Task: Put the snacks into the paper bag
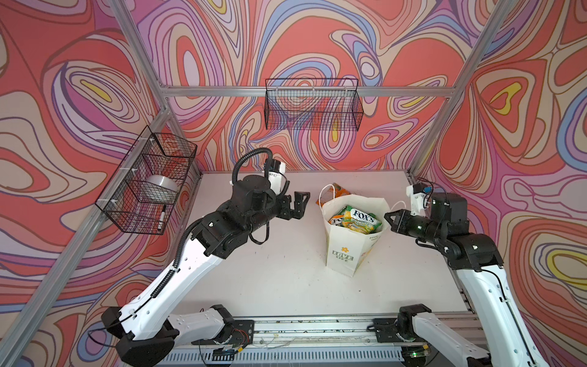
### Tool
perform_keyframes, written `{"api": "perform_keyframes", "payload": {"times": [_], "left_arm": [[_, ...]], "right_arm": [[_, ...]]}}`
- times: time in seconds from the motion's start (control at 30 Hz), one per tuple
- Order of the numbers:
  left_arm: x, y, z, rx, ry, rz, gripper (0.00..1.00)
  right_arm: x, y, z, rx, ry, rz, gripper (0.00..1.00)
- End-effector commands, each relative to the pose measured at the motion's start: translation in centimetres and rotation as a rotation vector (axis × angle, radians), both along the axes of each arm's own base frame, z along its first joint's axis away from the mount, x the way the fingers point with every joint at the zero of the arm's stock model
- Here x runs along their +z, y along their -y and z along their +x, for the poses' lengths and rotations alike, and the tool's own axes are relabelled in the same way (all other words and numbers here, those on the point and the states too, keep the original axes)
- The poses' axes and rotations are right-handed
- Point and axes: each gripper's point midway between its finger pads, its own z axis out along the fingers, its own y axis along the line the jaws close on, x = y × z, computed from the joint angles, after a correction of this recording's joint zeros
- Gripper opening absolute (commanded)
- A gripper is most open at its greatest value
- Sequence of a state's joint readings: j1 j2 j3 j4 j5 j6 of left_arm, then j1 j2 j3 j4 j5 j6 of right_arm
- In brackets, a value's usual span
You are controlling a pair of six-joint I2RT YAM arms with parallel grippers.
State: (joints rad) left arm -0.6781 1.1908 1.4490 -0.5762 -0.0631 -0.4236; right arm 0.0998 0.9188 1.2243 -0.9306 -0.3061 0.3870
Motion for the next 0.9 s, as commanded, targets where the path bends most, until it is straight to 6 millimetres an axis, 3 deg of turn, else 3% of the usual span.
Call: {"api": "perform_keyframes", "payload": {"times": [0.0, 0.13, 0.37, 0.6, 0.67, 0.87], "left_arm": [[-4.5, -1.6, 1.9, 0.081, -0.165, -0.054, 1.00], [-10.5, -1.5, 5.5, 0.114, -0.322, -0.042, 1.00], [-20.3, 4.5, 12.4, -0.006, -0.526, 0.081, 0.98], [-27.8, 9.1, 18.8, -0.124, -0.606, 0.236, 0.98], [-29.6, 10.2, 19.5, -0.174, -0.641, 0.260, 0.98], [-32.5, 12.2, 21.1, -0.256, -0.635, 0.260, 0.99]], "right_arm": [[2.5, -0.1, 0.4, 0.001, 0.110, 0.014, 0.00], [2.8, -0.1, 0.2, -0.002, 0.131, 0.015, 0.00], [3.5, 1.1, -1.2, -0.069, 0.190, 0.013, 0.00], [2.7, 1.9, -1.8, -0.114, 0.144, 0.002, 0.00], [2.7, 1.9, -1.8, -0.120, 0.140, 0.006, 0.00], [2.6, 1.6, -1.3, -0.114, 0.127, 0.027, 0.00]]}}
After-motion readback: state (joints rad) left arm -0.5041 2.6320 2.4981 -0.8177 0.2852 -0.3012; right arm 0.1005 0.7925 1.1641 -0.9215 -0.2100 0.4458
